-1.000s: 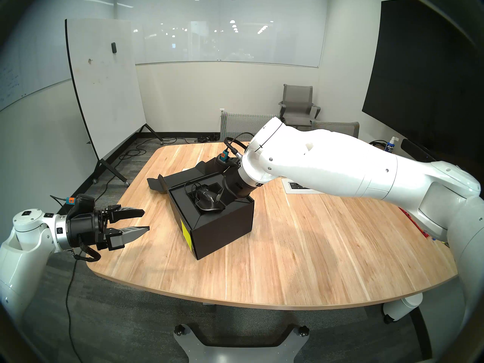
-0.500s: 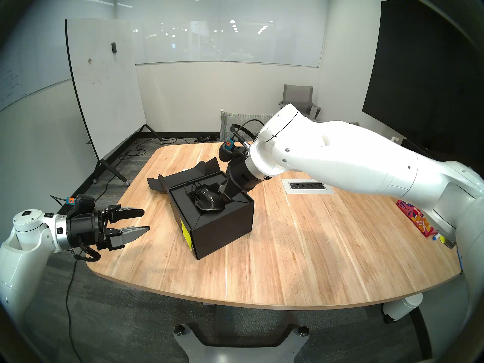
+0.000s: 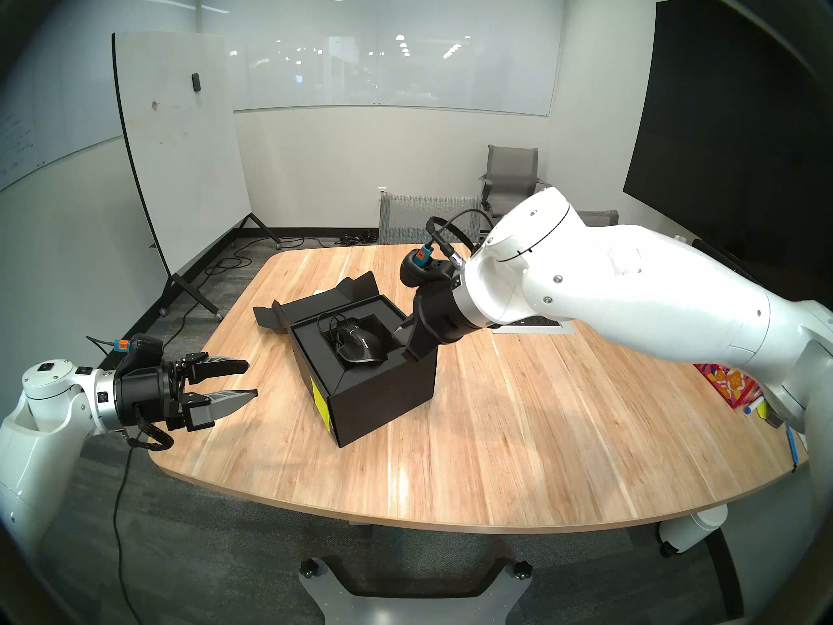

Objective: Open the box and place the mouse inside

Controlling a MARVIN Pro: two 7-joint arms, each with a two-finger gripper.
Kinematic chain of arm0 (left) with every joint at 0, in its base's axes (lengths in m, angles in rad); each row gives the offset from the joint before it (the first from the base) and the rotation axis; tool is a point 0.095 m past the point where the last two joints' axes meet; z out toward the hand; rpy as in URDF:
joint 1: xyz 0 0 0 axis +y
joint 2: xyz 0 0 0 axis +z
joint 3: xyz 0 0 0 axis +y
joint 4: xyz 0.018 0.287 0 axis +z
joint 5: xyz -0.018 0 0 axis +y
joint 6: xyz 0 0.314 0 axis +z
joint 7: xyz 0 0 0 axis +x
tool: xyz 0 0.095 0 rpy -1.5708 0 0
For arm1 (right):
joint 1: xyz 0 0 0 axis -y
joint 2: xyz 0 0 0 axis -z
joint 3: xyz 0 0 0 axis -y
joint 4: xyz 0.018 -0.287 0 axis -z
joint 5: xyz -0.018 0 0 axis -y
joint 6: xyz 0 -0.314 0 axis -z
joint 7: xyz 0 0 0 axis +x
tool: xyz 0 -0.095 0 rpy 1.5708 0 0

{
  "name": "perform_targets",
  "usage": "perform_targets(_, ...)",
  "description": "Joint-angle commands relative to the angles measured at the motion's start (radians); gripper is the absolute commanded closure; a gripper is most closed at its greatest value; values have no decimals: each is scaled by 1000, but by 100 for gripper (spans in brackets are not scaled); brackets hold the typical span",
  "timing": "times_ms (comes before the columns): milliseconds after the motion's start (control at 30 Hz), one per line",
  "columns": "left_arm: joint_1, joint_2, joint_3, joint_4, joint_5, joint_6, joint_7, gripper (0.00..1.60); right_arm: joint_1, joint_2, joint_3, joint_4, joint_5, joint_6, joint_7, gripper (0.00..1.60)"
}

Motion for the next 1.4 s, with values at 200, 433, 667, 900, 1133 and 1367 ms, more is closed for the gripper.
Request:
perform_targets(200, -5, 1, -9, -6, 0, -1, -3, 0, -132, 183, 49, -191, -2, -29, -127, 160)
perform_targets(433, -7, 0, -8, -5, 2, 0, -4, 0, -182, 277, 65, -263, -15, -45, -180, 39)
perform_targets(667, -9, -1, -7, -4, 4, 2, -5, 0, -237, 340, 67, -300, -34, -50, -228, 0)
perform_targets(900, -11, -3, -6, -3, 6, 3, -6, 0, -286, 424, 61, -344, -49, -70, -257, 0)
perform_targets(1133, -13, -4, -6, -3, 8, 4, -7, 0, -326, 508, 62, -378, -66, -119, -280, 0)
perform_targets(1367, -15, -5, -5, -2, 10, 5, -7, 0, -360, 583, 59, -378, -86, -198, -290, 0)
